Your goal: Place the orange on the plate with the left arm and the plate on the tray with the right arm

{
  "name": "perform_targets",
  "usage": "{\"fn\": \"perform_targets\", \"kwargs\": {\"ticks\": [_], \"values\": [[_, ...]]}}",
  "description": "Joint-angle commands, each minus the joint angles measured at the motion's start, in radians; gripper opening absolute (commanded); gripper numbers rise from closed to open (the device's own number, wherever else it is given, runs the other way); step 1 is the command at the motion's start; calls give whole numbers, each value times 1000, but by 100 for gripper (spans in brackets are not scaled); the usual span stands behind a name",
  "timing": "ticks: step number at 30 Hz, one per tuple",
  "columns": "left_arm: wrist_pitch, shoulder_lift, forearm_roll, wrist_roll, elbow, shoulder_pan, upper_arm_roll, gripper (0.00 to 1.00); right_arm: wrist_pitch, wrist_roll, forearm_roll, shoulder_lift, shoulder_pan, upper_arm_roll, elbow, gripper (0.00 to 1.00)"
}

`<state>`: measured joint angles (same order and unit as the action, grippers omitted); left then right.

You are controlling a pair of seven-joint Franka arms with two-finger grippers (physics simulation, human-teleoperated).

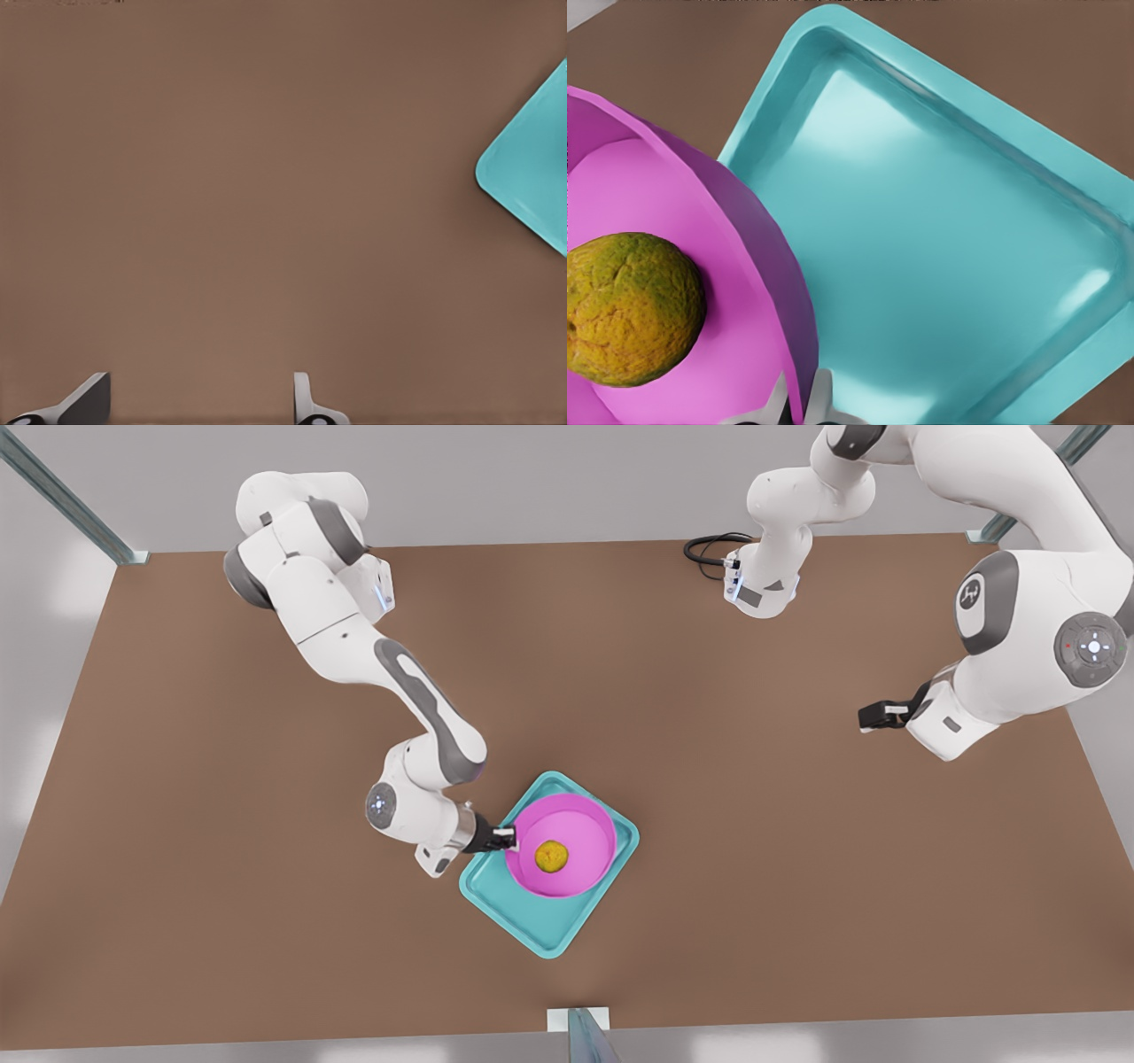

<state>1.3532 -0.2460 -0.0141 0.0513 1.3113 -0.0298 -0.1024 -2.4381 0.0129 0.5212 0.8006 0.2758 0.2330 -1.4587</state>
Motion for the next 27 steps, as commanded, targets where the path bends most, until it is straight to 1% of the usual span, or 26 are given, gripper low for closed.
{"fn": "perform_targets", "kwargs": {"ticks": [1,2,3,8,10,11,12,13,14,15,17,19,20,21,22,27], "values": [[1,1,-3,8,-1,-1,0,100,2,15,-9,-1,-3,-1,-6,21],[1,1,-3,10,-1,-1,0,100,2,19,-7,0,-3,-1,-6,36],[1,1,-3,10,-1,-1,0,100,-6,19,-9,0,-3,-1,-8,100],[1,1,-4,10,-1,1,0,100,-6,21,-10,-3,0,-1,-23,100],[1,1,-4,10,-1,5,0,100,34,21,-20,-47,-1,-1,-38,100],[1,1,-4,10,-1,5,0,100,206,21,-30,-116,-15,-35,-42,100],[1,1,-4,10,-1,5,0,100,417,19,-192,-169,-29,-69,-17,100],[1,1,-4,10,-1,5,0,100,591,10,-427,-199,-64,-69,12,100],[0,1,-4,10,-1,5,0,100,643,-94,-550,-238,-144,-69,12,100],[0,-1,-6,10,-1,5,0,100,694,-188,-570,-308,-176,-69,12,100],[-2,-1,-6,10,0,7,0,100,820,-191,-633,-500,-176,-72,6,100],[-2,-1,-7,12,0,7,0,100,932,-191,-627,-662,-172,-106,1,100],[-3,-1,-7,10,0,7,0,100,949,-191,-621,-708,-168,-121,-12,100],[-3,-1,-7,10,0,7,0,100,947,-188,-619,-764,-173,-121,-64,100],[-3,1,-7,10,0,8,0,100,946,-188,-619,-779,-176,-123,-75,100],[-5,1,-7,12,0,8,0,100,935,-183,-619,-775,-176,-123,-100,100]]}}
